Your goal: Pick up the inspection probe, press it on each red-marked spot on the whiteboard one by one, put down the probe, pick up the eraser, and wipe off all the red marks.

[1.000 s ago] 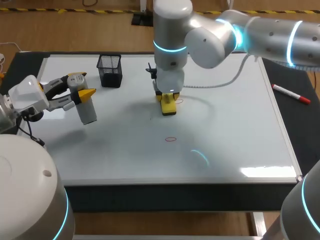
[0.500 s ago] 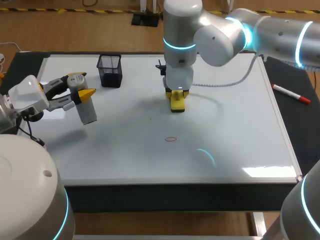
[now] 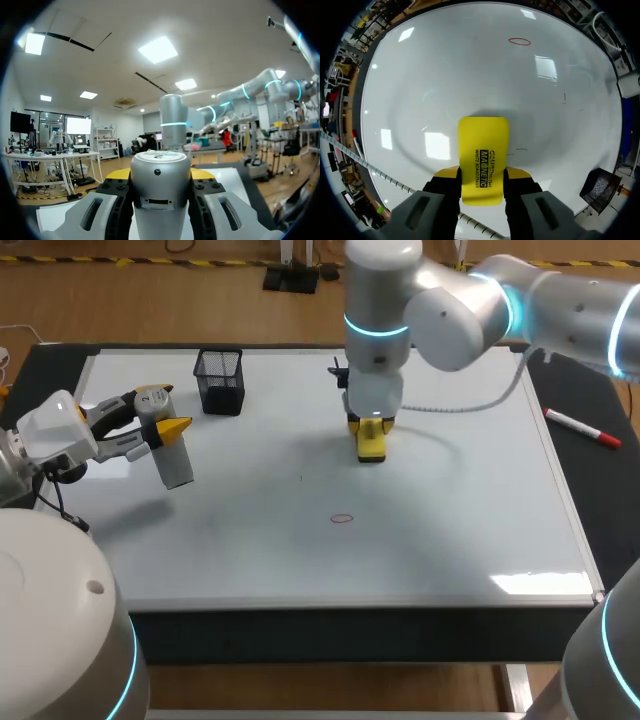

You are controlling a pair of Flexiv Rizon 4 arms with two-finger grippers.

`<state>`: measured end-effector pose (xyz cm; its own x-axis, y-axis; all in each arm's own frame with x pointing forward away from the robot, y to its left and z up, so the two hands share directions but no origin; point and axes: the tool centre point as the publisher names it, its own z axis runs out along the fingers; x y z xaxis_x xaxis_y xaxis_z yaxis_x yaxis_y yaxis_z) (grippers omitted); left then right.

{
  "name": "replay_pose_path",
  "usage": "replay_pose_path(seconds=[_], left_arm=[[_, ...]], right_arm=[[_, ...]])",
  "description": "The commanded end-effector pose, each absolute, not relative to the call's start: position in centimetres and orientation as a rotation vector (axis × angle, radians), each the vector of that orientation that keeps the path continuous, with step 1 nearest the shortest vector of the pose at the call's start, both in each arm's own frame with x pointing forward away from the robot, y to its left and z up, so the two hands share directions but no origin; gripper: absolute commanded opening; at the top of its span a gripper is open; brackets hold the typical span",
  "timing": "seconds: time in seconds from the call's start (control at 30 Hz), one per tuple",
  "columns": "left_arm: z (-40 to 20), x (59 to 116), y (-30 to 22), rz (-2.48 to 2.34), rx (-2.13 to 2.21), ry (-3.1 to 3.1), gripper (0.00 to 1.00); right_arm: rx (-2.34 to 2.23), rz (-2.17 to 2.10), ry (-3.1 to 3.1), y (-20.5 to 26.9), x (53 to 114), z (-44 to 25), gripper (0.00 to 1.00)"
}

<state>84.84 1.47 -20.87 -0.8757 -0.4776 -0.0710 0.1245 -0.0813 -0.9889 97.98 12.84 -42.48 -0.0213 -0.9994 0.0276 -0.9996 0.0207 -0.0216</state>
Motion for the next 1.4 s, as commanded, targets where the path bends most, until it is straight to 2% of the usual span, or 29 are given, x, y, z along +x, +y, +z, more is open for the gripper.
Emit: replay_pose_path(seconds=[0.03, 0.8, 1.4], left_arm=[[-20.8, 84.8, 1.4, -2.010, -0.381, 1.792, 0.00], [-20.8, 84.8, 1.4, -2.010, -0.381, 1.792, 0.00], [-20.8, 84.8, 1.4, -2.010, -0.381, 1.792, 0.00]], right_arm=[[2.195, 0.046, -2.229, 12.2, 98.0, -41.3, 0.00], [1.966, 0.031, -2.496, 3.8, 103.2, -38.0, 0.00], [1.875, 0.024, -2.563, 1.2, 104.1, -38.1, 0.00]])
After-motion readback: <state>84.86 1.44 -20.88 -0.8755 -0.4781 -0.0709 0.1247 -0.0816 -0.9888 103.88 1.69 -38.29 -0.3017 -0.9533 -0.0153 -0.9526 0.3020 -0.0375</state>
